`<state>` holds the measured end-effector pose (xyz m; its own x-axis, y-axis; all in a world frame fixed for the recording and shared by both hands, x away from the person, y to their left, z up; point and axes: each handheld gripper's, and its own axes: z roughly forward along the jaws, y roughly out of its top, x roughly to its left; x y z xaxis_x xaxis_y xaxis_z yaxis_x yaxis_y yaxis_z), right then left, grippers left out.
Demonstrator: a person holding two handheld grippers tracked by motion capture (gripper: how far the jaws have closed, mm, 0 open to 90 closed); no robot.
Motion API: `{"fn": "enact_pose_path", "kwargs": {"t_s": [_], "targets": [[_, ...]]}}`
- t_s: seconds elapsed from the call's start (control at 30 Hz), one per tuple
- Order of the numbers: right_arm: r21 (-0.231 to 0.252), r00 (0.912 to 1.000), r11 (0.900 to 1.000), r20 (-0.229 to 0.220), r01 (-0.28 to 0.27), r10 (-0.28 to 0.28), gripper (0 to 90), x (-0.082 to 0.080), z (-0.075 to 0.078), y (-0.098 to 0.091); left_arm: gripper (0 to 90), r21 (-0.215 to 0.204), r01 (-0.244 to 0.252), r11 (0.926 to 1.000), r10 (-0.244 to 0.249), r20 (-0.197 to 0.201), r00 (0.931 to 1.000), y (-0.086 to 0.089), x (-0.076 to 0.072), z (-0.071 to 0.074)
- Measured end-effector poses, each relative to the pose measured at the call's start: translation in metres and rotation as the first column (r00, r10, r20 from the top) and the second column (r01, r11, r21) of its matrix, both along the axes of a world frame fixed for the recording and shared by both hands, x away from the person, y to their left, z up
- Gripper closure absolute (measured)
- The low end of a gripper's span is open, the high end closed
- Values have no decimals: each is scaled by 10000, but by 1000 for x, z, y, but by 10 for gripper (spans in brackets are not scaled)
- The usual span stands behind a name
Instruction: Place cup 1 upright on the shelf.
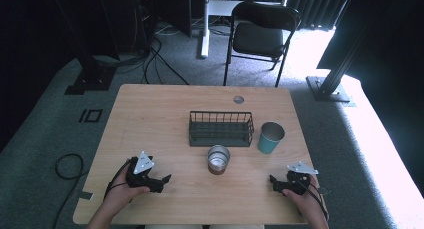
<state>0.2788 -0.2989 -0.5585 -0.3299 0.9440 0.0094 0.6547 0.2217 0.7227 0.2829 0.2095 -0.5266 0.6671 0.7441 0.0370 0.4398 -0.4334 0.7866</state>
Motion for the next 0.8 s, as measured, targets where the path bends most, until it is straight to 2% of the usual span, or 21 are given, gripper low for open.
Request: {"fn": "enact_pose_path", "kwargs": {"t_s": [0.37, 0.8], "targets": [[-1, 10000, 10000, -5, 3, -3, 102, 0, 0, 0, 26, -179, 632, 9978, -627, 295, 9976, -22, 4, 2], [4, 10000, 10000, 0, 0, 0, 102, 0, 0, 0, 26, -311, 1254, 9916, -1242, 393, 9915, -46, 9, 6]]}}
